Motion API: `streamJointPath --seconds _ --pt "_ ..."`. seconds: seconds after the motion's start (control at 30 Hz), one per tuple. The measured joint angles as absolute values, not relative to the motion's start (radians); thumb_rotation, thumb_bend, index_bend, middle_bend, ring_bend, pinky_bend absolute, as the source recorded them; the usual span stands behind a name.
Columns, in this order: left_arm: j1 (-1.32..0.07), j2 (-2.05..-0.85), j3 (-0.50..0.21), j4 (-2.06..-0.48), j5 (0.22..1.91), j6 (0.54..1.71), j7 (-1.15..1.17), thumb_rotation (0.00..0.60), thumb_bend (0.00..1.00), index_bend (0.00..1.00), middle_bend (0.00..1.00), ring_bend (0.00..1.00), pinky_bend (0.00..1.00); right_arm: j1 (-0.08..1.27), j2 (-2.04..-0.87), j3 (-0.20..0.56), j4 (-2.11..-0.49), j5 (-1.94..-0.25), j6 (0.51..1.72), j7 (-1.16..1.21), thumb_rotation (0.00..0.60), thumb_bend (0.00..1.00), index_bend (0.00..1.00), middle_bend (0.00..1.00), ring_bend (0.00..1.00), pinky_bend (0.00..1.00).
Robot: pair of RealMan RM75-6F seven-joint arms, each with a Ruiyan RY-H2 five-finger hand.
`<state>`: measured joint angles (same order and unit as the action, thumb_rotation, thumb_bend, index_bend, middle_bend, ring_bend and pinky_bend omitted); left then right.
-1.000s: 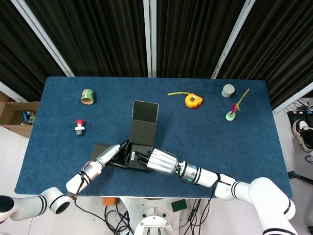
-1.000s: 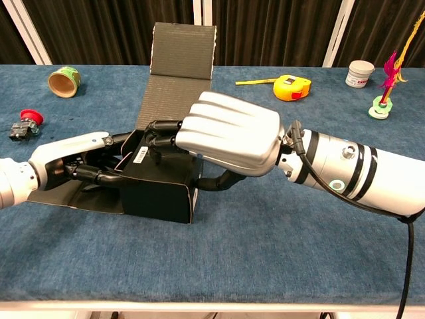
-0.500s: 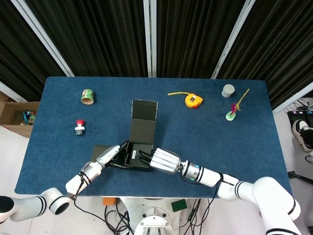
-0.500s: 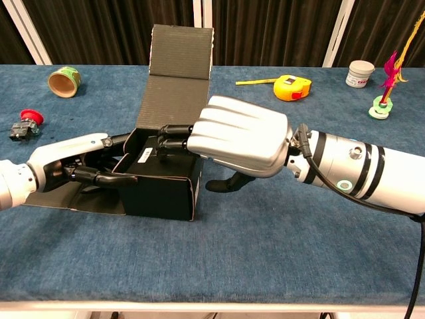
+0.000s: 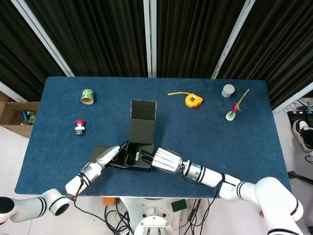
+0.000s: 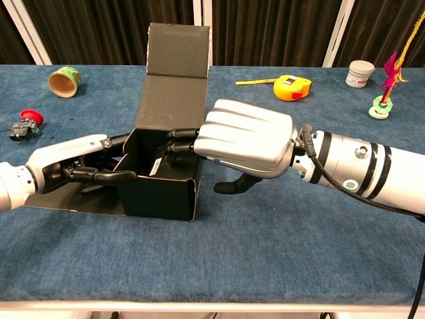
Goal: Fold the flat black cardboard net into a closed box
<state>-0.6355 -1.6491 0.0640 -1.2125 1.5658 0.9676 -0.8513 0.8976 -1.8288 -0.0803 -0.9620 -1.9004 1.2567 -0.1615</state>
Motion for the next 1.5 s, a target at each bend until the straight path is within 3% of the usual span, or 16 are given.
streamJointPath --seconds 0.4,0.6,1.0,1.23,1.5 --pt "-0.611 -1.703 0.032 -1.165 1.528 0.998 -0.755 0.4 0.05 0.39 0.4 0.56 0.88 0.89 -1.826 -0.063 -0.966 -1.891 1.275 -0.159 0.6 0.22 0.34 0.27 0.75 1.0" --pt "-0.602 -1.715 0.025 -1.153 1.529 1.016 -0.752 0.438 0.05 0.42 0.46 0.56 0.88 0.872 -1.805 -0.055 -0.991 -1.878 1.291 -0.152 0.6 0.22 0.34 0.27 0.75 1.0" --pt "-0.605 -1.72 0.023 -1.143 1.537 1.013 -0.76 0.442 0.05 0.43 0.45 0.56 0.88 0.857 -1.817 -0.075 -0.972 -1.868 1.244 -0.156 0.6 0.22 0.38 0.29 0.76 1.0" --pt "-0.603 -1.717 0.023 -1.145 1.536 1.013 -0.769 0.44 0.05 0.42 0.44 0.56 0.88 0.865 -1.823 -0.08 -0.965 -1.872 1.216 -0.164 0.6 0.31 0.56 0.39 0.79 1.0" --pt "-0.6 -1.714 0.024 -1.148 1.542 1.018 -0.776 0.442 0.05 0.41 0.44 0.56 0.88 0.885 -1.821 -0.078 -0.968 -1.871 1.171 -0.181 0.6 0.36 0.8 0.59 0.81 1.0"
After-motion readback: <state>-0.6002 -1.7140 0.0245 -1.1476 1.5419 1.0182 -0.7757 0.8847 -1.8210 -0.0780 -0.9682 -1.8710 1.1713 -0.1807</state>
